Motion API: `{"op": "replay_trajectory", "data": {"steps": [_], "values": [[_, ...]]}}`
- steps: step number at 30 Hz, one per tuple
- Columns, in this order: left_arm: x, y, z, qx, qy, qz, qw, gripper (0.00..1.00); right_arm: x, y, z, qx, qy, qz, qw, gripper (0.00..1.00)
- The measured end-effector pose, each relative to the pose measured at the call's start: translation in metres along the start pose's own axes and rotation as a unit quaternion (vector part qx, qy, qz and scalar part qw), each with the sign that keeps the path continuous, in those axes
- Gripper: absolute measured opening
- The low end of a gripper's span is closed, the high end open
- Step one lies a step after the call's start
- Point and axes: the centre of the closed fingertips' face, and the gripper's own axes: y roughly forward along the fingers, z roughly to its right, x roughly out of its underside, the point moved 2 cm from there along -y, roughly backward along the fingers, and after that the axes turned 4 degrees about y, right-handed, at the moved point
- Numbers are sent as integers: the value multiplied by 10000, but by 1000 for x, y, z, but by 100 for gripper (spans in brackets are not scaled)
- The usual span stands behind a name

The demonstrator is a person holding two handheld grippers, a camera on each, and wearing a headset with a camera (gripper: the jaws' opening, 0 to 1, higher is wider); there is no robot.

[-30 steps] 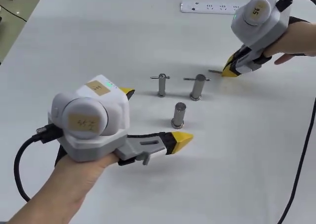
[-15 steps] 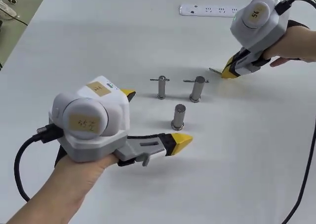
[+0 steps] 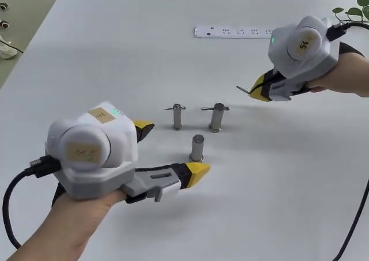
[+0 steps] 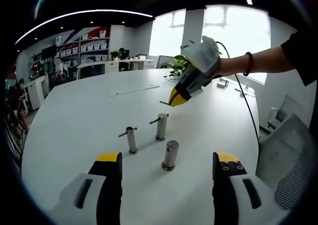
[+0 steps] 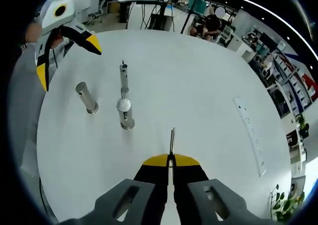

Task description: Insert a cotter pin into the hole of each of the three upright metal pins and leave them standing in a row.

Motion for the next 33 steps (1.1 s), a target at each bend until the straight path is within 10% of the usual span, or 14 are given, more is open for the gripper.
{"op": "replay_trajectory", "data": {"steps": [18, 33], "values": [[-18, -5, 7, 334, -100, 130, 9993, 43, -43, -39, -69, 158, -1107, 696, 9913, 0], [-22, -7, 23, 880, -1003, 166, 9909, 24, -66, -46, -124, -68, -1880, 945, 9776, 0]]}}
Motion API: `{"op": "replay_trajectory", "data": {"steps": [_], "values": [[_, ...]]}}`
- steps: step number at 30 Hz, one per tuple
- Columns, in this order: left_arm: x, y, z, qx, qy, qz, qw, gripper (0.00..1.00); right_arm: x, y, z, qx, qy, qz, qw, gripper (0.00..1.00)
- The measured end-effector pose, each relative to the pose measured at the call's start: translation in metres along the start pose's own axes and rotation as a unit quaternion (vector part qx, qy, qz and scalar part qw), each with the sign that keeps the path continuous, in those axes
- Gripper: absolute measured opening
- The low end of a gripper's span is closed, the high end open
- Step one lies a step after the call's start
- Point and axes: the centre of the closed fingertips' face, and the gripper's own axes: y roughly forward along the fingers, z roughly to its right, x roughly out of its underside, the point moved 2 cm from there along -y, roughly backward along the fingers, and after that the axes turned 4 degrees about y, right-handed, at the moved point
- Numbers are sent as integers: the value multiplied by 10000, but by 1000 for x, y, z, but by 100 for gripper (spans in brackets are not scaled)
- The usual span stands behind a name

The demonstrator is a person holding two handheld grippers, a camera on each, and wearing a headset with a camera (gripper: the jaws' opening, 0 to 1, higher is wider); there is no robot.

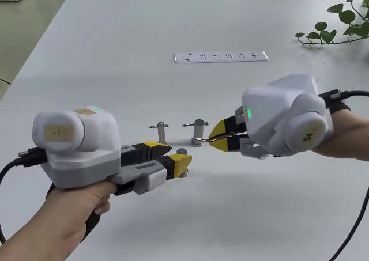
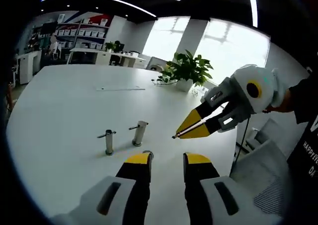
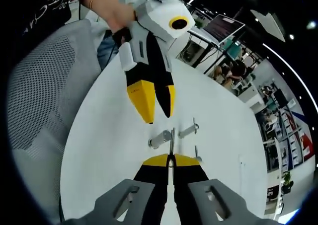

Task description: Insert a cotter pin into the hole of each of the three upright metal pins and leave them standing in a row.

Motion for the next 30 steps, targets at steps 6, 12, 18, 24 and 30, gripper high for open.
{"op": "replay_trajectory", "data": {"steps": [6, 12, 18, 24, 30], "values": [[1, 1, 2, 87, -173, -1, 9998, 19, -9, 3, -8, -81, -113, 68, 9999, 0], [0, 3, 3, 141, -285, 10, 9995, 15, -12, 6, -10, -119, -114, 107, 9998, 0], [0, 4, 4, 185, -452, 35, 9988, 10, -14, 6, -10, -135, -116, 123, 9998, 0], [0, 6, 6, 204, -549, 61, 9983, 8, -13, 6, -10, -136, -135, 111, 9998, 0], [-1, 7, 8, 244, -705, 105, 9972, 6, -14, 5, -12, -144, -145, 109, 9997, 0]]}}
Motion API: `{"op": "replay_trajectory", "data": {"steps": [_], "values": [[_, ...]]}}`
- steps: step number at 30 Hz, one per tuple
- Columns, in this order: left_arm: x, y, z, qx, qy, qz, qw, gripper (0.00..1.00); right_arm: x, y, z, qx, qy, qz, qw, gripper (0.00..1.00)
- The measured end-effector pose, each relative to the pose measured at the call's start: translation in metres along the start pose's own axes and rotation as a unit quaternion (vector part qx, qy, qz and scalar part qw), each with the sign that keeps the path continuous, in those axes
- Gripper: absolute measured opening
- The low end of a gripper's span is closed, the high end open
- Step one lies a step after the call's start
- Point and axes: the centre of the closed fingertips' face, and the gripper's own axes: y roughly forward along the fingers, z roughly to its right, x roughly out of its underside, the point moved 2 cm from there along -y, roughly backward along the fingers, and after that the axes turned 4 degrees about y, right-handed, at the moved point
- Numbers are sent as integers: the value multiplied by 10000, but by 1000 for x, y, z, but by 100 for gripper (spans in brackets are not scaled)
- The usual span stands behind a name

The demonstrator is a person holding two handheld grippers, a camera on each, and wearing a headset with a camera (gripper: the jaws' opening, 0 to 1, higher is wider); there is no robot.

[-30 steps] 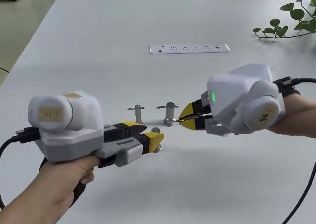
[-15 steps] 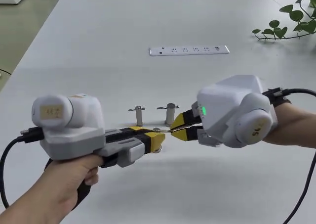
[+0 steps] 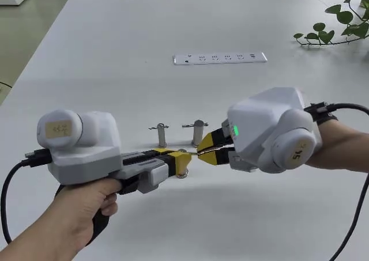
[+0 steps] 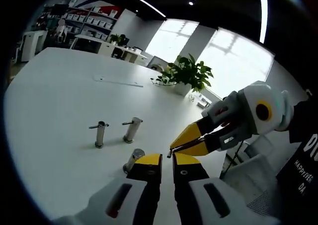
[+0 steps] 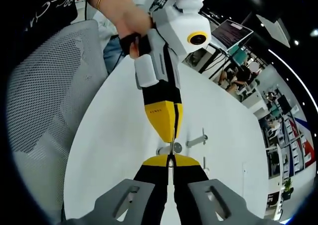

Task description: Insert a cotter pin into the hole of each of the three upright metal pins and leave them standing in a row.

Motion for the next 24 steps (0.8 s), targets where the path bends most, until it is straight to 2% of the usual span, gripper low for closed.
{"op": "replay_trajectory", "data": {"steps": [5, 20, 24], "values": [[1, 0, 3, 54, -81, 0, 10000, 3, -1, 1, -1, 11, -12, -6, 10000, 0], [2, 0, 4, 122, -318, 20, 9994, 1, 0, 1, -2, 14, -52, -29, 10000, 0], [2, 1, 5, 155, -142, -25, 9998, 0, 0, 2, -2, -26, 104, -17, 9999, 0]]}}
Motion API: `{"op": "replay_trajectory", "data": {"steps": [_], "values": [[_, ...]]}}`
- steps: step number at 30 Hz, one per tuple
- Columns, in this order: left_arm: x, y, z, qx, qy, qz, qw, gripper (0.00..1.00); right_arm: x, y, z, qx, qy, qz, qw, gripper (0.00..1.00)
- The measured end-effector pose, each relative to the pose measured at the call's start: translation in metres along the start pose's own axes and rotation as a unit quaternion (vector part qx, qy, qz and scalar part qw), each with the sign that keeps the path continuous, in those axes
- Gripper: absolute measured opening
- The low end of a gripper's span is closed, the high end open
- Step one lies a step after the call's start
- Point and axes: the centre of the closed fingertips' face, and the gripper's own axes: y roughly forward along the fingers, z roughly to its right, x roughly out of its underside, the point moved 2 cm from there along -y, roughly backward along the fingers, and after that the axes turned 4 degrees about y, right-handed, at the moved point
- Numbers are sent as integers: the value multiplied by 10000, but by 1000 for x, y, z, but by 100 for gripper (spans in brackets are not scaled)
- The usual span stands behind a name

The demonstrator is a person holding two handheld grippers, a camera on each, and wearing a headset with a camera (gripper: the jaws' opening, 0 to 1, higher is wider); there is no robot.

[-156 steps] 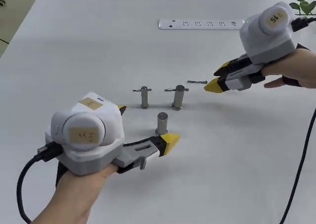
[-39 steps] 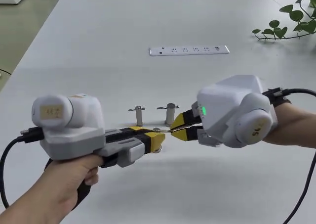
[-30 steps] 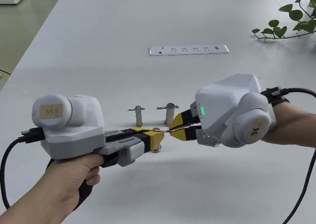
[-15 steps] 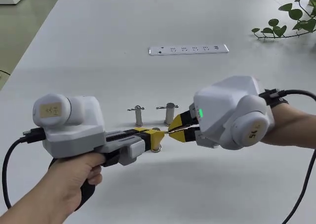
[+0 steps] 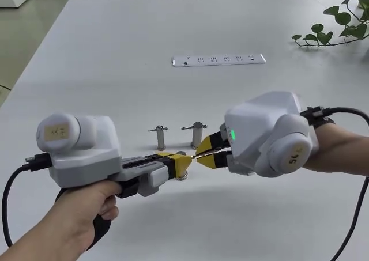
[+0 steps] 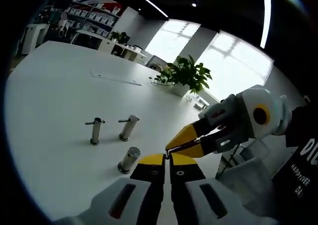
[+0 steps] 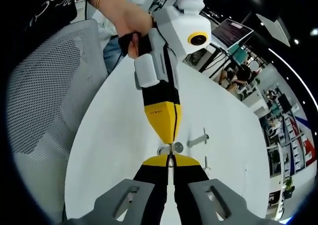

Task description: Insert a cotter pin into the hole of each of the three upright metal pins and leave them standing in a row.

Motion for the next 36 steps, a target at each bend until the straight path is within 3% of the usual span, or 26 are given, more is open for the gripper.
{"op": "replay_trajectory", "data": {"steps": [4, 7, 11, 13, 16, 20, 22, 24, 27, 29, 32, 36], "values": [[1, 0, -1, 1, 206, -58, 9998, 0, 1, 0, -2, -70, 184, 32, 9998, 0], [2, 1, -2, -33, 489, -148, 9987, 0, 2, 0, -4, -183, 550, 114, 9983, 0], [7, -1, -4, -115, 883, -365, 9954, 0, 1, -2, -4, -324, 1262, 312, 9910, 1], [9, -2, -4, -83, 1058, -402, 9935, 0, 2, -3, -4, -428, 1716, 407, 9834, 4], [13, -6, -7, -75, 1412, -553, 9884, 0, 3, -5, -3, -584, 2418, 590, 9668, 8], [18, -8, -7, -5, 1701, -637, 9834, 0, 5, -6, -4, -816, 2955, 737, 9490, 10], [19, -9, -5, 65, 1887, -673, 9797, 0, 6, -6, -5, -887, 3093, 775, 9436, 10], [21, -10, -4, 127, 2051, -711, 9761, 0, 7, -6, -10, -1075, 3321, 813, 9336, 10], [25, -10, 2, 339, 2424, -816, 9661, 0, 9, -5, -19, -1372, 3523, 819, 9221, 10], [27, -10, 6, 458, 2508, -851, 9632, 0, 12, -5, -21, -1399, 3561, 829, 9202, 11], [29, -10, 10, 598, 2656, -910, 9579, 0, 13, -5, -31, -1635, 3592, 806, 9153, 11], [30, -10, 14, 750, 2703, -894, 9557, 0, 15, -5, -42, -1856, 3573, 803, 9118, 11]]}}
